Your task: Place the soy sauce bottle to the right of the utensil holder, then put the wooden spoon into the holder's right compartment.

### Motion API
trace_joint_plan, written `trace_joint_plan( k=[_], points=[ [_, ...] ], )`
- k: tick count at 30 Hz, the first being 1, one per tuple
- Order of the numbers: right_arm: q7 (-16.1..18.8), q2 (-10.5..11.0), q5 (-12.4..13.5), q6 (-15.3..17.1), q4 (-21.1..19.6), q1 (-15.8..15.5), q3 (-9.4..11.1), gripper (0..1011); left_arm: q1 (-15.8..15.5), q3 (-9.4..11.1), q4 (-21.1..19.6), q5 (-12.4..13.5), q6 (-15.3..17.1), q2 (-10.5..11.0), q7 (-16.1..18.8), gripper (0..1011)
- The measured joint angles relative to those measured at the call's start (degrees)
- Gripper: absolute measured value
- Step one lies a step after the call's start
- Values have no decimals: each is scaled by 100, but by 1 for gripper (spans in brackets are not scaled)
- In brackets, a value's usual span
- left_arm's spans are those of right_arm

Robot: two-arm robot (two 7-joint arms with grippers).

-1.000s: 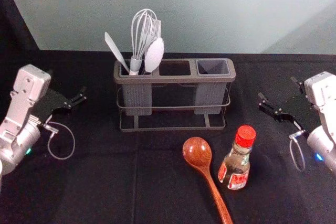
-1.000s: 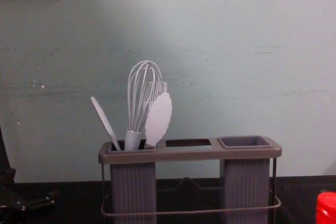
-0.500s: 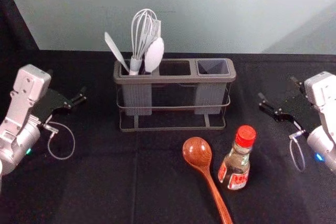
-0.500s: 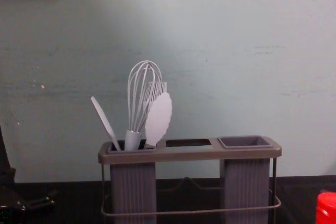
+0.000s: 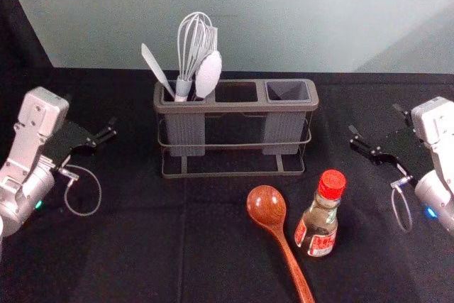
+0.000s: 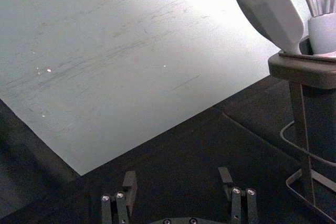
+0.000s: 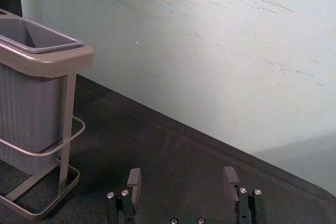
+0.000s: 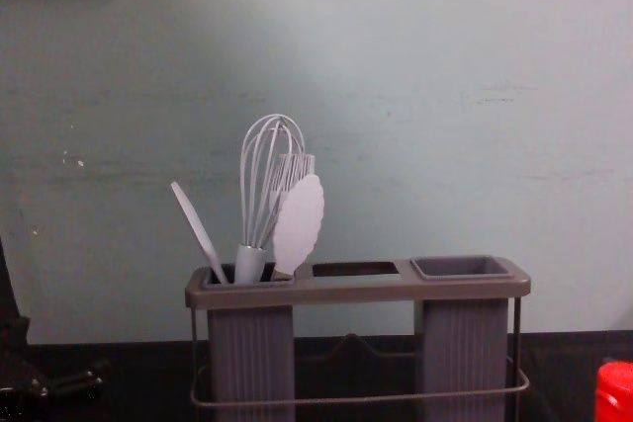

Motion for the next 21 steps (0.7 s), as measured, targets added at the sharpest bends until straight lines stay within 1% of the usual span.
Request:
trace_joint_plan(
  k=[21],
  points=[
    [0,0,0,0,0,0,0,1003,0,0,0,0,0,0,0,1011]
  ],
)
